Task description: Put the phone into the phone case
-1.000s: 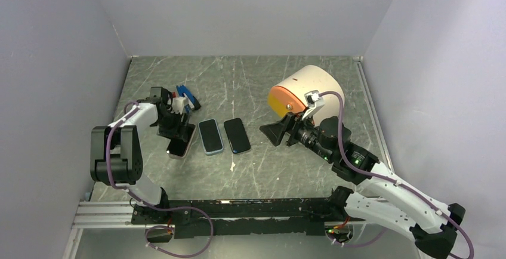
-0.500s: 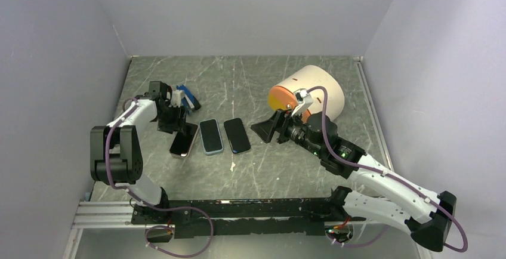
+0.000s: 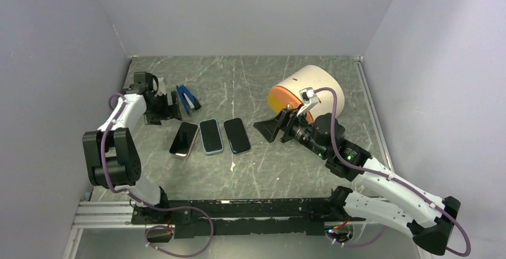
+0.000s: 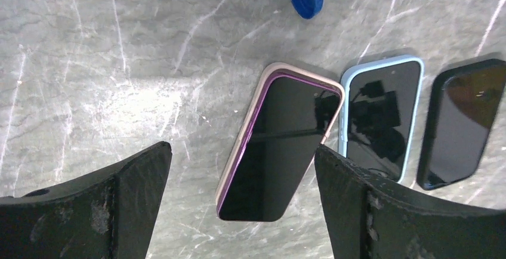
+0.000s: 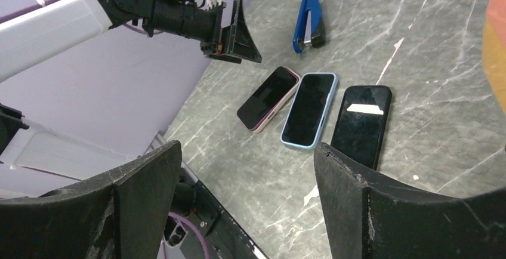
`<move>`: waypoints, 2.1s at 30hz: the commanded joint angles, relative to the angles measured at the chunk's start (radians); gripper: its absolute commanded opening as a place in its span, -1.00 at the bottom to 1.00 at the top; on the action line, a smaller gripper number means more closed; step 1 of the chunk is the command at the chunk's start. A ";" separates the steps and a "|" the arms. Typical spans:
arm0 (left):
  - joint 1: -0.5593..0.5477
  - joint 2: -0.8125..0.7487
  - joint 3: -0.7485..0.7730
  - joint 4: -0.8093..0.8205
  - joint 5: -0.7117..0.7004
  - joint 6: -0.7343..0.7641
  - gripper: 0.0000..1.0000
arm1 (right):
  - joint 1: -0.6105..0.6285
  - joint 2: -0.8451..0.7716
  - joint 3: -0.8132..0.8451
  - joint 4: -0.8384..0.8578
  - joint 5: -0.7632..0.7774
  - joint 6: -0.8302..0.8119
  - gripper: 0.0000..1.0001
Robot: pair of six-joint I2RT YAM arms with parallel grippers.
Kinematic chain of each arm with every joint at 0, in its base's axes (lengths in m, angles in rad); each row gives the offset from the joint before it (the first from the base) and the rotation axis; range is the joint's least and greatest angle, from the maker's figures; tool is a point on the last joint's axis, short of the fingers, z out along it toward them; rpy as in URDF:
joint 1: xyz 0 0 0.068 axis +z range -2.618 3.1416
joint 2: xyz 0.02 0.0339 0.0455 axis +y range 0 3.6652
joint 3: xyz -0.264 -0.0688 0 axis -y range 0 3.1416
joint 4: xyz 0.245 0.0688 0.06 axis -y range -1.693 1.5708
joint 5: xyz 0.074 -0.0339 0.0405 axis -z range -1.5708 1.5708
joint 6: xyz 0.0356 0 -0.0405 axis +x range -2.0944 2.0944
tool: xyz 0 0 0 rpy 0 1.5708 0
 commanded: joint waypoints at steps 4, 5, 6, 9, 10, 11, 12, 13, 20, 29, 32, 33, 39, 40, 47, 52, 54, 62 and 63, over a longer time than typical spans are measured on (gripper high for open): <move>0.034 -0.016 -0.009 -0.004 0.130 0.071 0.88 | 0.005 -0.064 -0.018 0.044 0.028 -0.053 0.71; 0.007 -0.005 -0.013 -0.013 0.091 0.087 0.88 | 0.005 -0.069 -0.022 0.047 0.028 -0.059 0.71; -0.020 0.012 -0.011 -0.024 0.058 0.094 0.88 | 0.005 -0.073 -0.025 0.048 0.030 -0.064 0.71; -0.084 0.069 0.000 -0.048 -0.011 0.094 0.88 | 0.003 -0.079 -0.023 0.041 0.039 -0.080 0.72; -0.089 0.081 -0.004 -0.042 -0.021 0.094 0.88 | 0.003 -0.080 -0.022 0.038 0.040 -0.085 0.73; -0.129 0.089 -0.010 -0.033 -0.037 0.094 0.88 | 0.003 -0.082 -0.020 0.035 0.043 -0.090 0.73; -0.140 0.094 -0.018 -0.025 -0.059 0.094 0.88 | 0.003 -0.085 -0.021 0.033 0.048 -0.095 0.74; -0.156 0.102 -0.020 -0.021 -0.080 0.094 0.88 | 0.002 -0.087 -0.022 0.033 0.052 -0.096 0.74; -0.236 0.168 -0.015 -0.019 -0.149 0.094 0.88 | 0.003 -0.109 -0.047 0.049 0.076 -0.101 0.79; -0.254 0.241 0.001 -0.046 -0.228 0.091 0.80 | 0.003 -0.140 -0.054 0.044 0.100 -0.103 0.83; -0.255 0.247 0.010 -0.057 -0.231 0.083 0.67 | 0.003 -0.141 -0.051 0.032 0.101 -0.102 0.84; -0.255 0.249 0.014 -0.064 -0.222 0.081 0.60 | 0.003 -0.141 -0.052 0.029 0.101 -0.100 0.84; -0.214 0.234 0.035 -0.088 -0.124 0.024 0.15 | 0.003 -0.112 -0.060 0.050 0.096 -0.050 0.83; -0.194 0.229 0.040 -0.088 -0.091 0.013 0.10 | 0.003 -0.091 -0.052 0.049 0.084 -0.040 0.82; -0.062 0.160 0.025 -0.070 0.073 -0.022 -0.11 | 0.025 0.045 0.001 0.072 -0.022 -0.002 0.71; -0.031 0.074 0.011 -0.042 0.132 -0.064 -0.11 | 0.063 0.119 0.028 0.114 -0.005 -0.008 0.69; -0.025 0.042 0.004 -0.020 0.171 -0.089 -0.13 | 0.085 0.168 0.043 0.130 -0.004 -0.006 0.69; -0.025 -0.023 0.028 -0.014 0.336 -0.166 -0.25 | 0.223 0.441 0.175 0.190 0.031 -0.036 0.67; -0.026 -0.036 0.029 -0.015 0.355 -0.175 -0.25 | 0.227 0.472 0.183 0.199 0.038 -0.030 0.67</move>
